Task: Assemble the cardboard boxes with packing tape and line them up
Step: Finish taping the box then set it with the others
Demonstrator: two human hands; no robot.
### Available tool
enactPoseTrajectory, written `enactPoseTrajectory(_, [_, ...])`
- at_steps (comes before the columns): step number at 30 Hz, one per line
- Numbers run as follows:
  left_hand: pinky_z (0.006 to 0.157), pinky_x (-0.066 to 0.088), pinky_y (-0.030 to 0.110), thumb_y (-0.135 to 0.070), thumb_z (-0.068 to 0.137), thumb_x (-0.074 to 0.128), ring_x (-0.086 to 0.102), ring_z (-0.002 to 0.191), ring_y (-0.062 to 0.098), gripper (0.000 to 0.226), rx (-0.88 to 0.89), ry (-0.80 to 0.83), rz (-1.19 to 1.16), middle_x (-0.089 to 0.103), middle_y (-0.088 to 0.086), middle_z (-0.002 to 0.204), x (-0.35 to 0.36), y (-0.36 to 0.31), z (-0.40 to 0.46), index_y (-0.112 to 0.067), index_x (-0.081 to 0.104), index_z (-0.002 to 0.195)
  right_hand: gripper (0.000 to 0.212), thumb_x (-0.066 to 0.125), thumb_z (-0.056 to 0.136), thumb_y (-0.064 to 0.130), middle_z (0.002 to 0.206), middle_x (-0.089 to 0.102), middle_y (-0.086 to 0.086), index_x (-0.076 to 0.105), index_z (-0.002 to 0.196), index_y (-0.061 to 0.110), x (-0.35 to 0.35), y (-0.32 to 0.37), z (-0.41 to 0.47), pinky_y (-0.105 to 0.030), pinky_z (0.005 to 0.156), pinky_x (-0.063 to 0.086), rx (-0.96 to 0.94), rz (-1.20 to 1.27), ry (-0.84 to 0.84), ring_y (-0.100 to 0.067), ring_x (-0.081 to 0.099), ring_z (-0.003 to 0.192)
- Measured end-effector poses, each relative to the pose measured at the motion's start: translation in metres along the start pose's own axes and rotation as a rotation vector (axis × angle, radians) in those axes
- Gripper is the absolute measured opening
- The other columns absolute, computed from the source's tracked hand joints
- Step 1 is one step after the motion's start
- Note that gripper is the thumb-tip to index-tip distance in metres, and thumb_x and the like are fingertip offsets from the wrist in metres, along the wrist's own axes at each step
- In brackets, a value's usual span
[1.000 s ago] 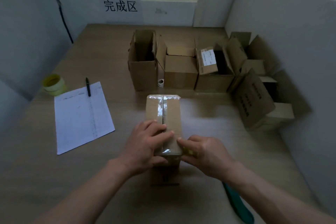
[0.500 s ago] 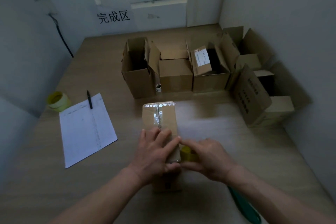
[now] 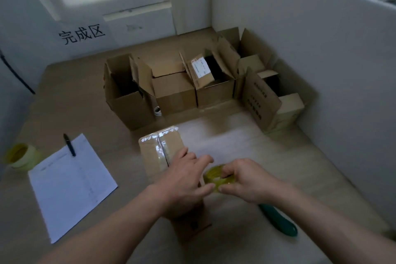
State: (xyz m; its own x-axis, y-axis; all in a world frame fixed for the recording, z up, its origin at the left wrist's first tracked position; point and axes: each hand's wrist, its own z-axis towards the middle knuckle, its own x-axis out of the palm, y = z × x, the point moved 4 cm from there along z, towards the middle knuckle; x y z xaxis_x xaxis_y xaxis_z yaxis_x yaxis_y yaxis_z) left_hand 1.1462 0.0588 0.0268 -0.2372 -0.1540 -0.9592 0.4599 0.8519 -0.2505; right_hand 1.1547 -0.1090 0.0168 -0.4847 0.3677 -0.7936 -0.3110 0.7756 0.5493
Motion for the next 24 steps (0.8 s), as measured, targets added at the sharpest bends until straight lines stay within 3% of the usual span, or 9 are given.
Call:
enactPoseTrajectory(4, [0.098, 0.028, 0.033, -0.059, 0.085, 0.047, 0.043, 0.082, 0.008, 0.055, 0.03, 0.104, -0.025, 0.047, -0.017, 0.07, 0.002, 0.006, 0.015, -0.047, 0.041, 0.138, 0.034, 0.06, 0.086, 0.055, 0.096, 0.067, -0.001, 0.069, 0.1, 0.026, -0.012, 0.024, -0.004, -0.035, 0.079, 0.047, -0.145, -0.306, -0.166, -0.022, 0.056, 0.096])
enactPoseTrajectory(9, [0.094, 0.031, 0.033, -0.05, 0.082, 0.06, 0.055, 0.078, 0.001, 0.022, -0.021, 0.166, -0.081, 0.064, -0.018, 0.068, 0.003, 0.012, 0.019, -0.048, 0.067, 0.103, 0.026, 0.064, 0.081, 0.048, 0.087, 0.068, -0.002, 0.071, 0.088, 0.023, 0.002, 0.034, -0.001, -0.037, 0.075, 0.047, -0.081, -0.406, -0.328, -0.027, 0.059, 0.094])
enactPoseTrajectory(11, [0.095, 0.032, 0.035, -0.05, 0.078, 0.061, 0.056, 0.077, 0.003, 0.008, -0.042, 0.173, -0.065, 0.065, -0.015, 0.07, 0.006, 0.013, 0.02, -0.042, 0.062, 0.076, 0.025, 0.072, 0.072, 0.047, 0.078, 0.067, 0.0, 0.07, 0.08, 0.024, 0.013, 0.035, 0.002, -0.034, 0.068, 0.048, -0.03, -0.457, -0.364, -0.027, 0.061, 0.087])
enactPoseTrajectory(13, [0.097, 0.032, 0.034, -0.052, 0.075, 0.063, 0.058, 0.081, 0.005, 0.015, -0.096, 0.188, -0.079, 0.066, -0.014, 0.074, 0.006, 0.015, 0.02, -0.04, 0.057, 0.068, 0.027, 0.078, 0.063, 0.047, 0.071, 0.064, 0.002, 0.068, 0.073, 0.024, 0.019, 0.035, 0.002, -0.032, 0.062, 0.048, -0.025, -0.445, -0.381, -0.025, 0.062, 0.08])
enactPoseTrajectory(15, [0.096, 0.03, 0.031, -0.051, 0.073, 0.066, 0.059, 0.087, 0.004, 0.01, -0.133, 0.171, -0.103, 0.067, -0.015, 0.079, 0.004, 0.014, 0.023, -0.042, 0.063, 0.078, 0.024, 0.073, 0.07, 0.045, 0.078, 0.063, 0.001, 0.069, 0.078, 0.023, 0.017, 0.031, -0.001, -0.034, 0.067, 0.052, -0.084, -0.37, -0.418, -0.024, 0.059, 0.086])
enactPoseTrajectory(18, [0.093, 0.028, 0.028, -0.047, 0.072, 0.073, 0.058, 0.086, -0.002, 0.012, -0.185, 0.134, -0.159, 0.063, -0.023, 0.072, 0.005, 0.014, 0.022, -0.044, 0.066, 0.081, 0.03, 0.067, 0.075, 0.037, 0.105, 0.064, 0.002, 0.07, 0.099, 0.02, 0.011, 0.019, -0.022, -0.03, 0.094, 0.048, -0.13, -0.098, -0.529, -0.018, 0.056, 0.107])
enactPoseTrajectory(20, [0.096, 0.03, 0.029, -0.04, 0.071, 0.077, 0.059, 0.08, -0.005, 0.013, -0.217, 0.1, -0.23, 0.062, -0.024, 0.065, 0.005, 0.015, 0.02, -0.042, 0.064, 0.074, 0.044, 0.072, 0.073, 0.032, 0.118, 0.062, 0.001, 0.067, 0.115, 0.019, 0.016, -0.013, -0.044, -0.02, 0.102, 0.038, 0.032, -0.001, -0.701, -0.017, 0.054, 0.114])
enactPoseTrajectory(21, [0.098, 0.031, 0.03, -0.037, 0.071, 0.078, 0.059, 0.077, -0.005, 0.016, -0.233, 0.091, -0.273, 0.061, -0.023, 0.063, 0.004, 0.016, 0.018, -0.042, 0.063, 0.07, 0.051, 0.073, 0.074, 0.034, 0.121, 0.061, 0.0, 0.063, 0.121, 0.019, 0.025, -0.032, -0.056, -0.022, 0.101, 0.038, 0.185, -0.013, -0.717, -0.02, 0.055, 0.115])
enactPoseTrajectory(24, [0.099, 0.034, 0.03, -0.033, 0.07, 0.08, 0.056, 0.07, -0.009, 0.022, -0.258, 0.069, -0.349, 0.061, -0.021, 0.062, 0.0, 0.014, 0.016, -0.042, 0.06, 0.064, 0.068, 0.064, 0.083, 0.046, 0.128, 0.055, 0.0, 0.039, 0.144, 0.028, 0.08, -0.082, -0.087, -0.033, 0.094, 0.044, 0.643, -0.16, -0.282, -0.024, 0.051, 0.118])
